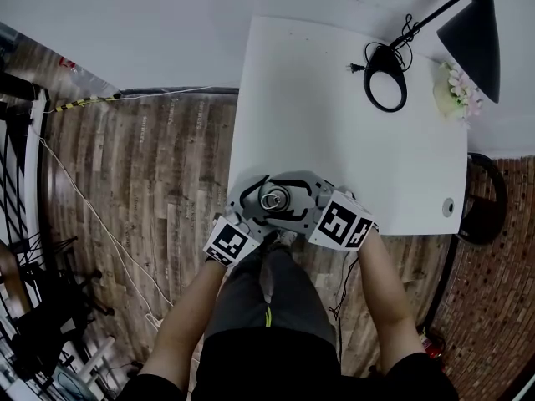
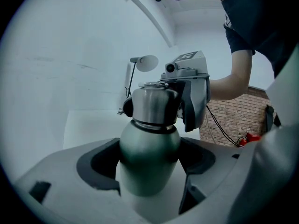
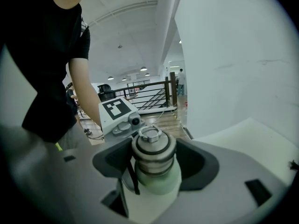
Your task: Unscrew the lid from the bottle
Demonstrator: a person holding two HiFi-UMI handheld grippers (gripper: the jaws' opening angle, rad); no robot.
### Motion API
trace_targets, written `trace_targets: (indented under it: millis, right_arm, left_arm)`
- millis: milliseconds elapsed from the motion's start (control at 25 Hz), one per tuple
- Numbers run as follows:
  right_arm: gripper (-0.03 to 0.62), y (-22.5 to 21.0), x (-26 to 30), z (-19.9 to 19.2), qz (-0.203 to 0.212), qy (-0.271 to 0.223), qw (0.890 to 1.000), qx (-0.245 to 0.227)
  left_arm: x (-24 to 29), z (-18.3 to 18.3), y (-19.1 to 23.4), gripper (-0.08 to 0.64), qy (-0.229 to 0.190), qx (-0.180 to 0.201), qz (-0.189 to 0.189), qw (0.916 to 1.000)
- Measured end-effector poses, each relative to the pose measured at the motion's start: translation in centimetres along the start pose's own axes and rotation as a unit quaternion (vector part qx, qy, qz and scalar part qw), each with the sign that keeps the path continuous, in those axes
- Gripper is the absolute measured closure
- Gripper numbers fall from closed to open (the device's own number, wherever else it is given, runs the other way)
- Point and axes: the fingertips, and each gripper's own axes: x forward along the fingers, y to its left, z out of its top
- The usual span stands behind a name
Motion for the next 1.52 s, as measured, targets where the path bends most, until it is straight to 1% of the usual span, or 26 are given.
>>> trace_targets:
  millis: [40,200,280,360,440,520,680,840,920,1000,1040,1080,1160,1320,1440,1520]
  right_arm:
    - [0.304,0.0,-0.1,0.0,-0.004,-0.003,1.000,0.003]
    - [0.287,-0.1,-1.1,0.3,-0.030,-0.027,0.999,0.026]
    - [0.281,-0.5,-1.8,0.3,-0.062,-0.044,0.996,0.043]
    - [0.279,-0.6,-2.6,0.6,-0.096,-0.071,0.991,0.066]
    - [0.279,-0.3,-3.3,1.2,-0.128,-0.098,0.983,0.084]
    - [0.279,-0.2,-3.6,1.7,-0.163,-0.112,0.976,0.093]
    - [0.279,-0.3,-2.8,1.6,-0.245,-0.101,0.959,0.097]
    - [0.281,-1.2,-2.2,0.7,-0.325,-0.095,0.934,0.116]
    - [0.281,-1.8,-2.2,0.6,-0.355,-0.094,0.922,0.120]
    - [0.281,-2.1,-2.1,0.6,-0.367,-0.093,0.918,0.120]
    - [0.283,-2.0,-2.0,0.5,-0.366,-0.093,0.918,0.119]
    - [0.314,-1.9,-1.9,0.5,-0.362,-0.095,0.920,0.117]
    - [0.322,-1.8,-1.7,0.5,-0.350,-0.097,0.925,0.111]
    - [0.324,-1.6,-1.6,0.5,-0.312,-0.084,0.943,0.086]
    - [0.324,-1.2,-1.2,0.8,-0.253,-0.078,0.962,0.058]
    - [0.322,-1.0,-1.0,0.8,-0.193,-0.069,0.978,0.031]
  left_arm:
    - [0.0,0.0,0.0,0.186,0.000,0.000,0.001,1.0000]
    - [0.0,0.0,0.0,0.186,0.000,-0.002,0.001,1.0000]
    - [0.0,0.0,-0.1,0.186,0.001,-0.002,0.000,1.0000]
    - [0.0,-0.1,-0.1,0.186,0.002,-0.003,0.001,1.0000]
    - [0.0,0.0,-0.1,0.186,0.002,-0.003,0.001,1.0000]
    - [0.0,0.0,-0.1,0.186,0.002,-0.002,0.001,1.0000]
    - [-0.1,0.0,0.0,0.186,0.001,-0.003,0.005,1.0000]
    - [-0.1,0.0,-0.1,0.186,0.001,-0.005,0.007,1.0000]
    - [-0.1,0.0,-0.1,0.186,0.001,-0.004,0.007,1.0000]
    - [-0.1,0.0,-0.1,0.186,0.001,-0.004,0.007,1.0000]
    - [-0.1,0.0,-0.1,0.186,0.000,-0.004,0.007,1.0000]
    - [0.0,0.0,-0.1,0.186,0.000,-0.003,0.008,1.0000]
    - [0.0,0.0,-0.1,0.186,-0.001,-0.004,0.009,1.0000]
    - [0.1,0.0,-0.1,0.186,-0.002,-0.004,0.009,0.9999]
    - [0.0,0.1,-0.1,0.186,-0.003,-0.004,0.008,1.0000]
    - [0.0,0.1,0.0,0.186,-0.002,-0.004,0.008,1.0000]
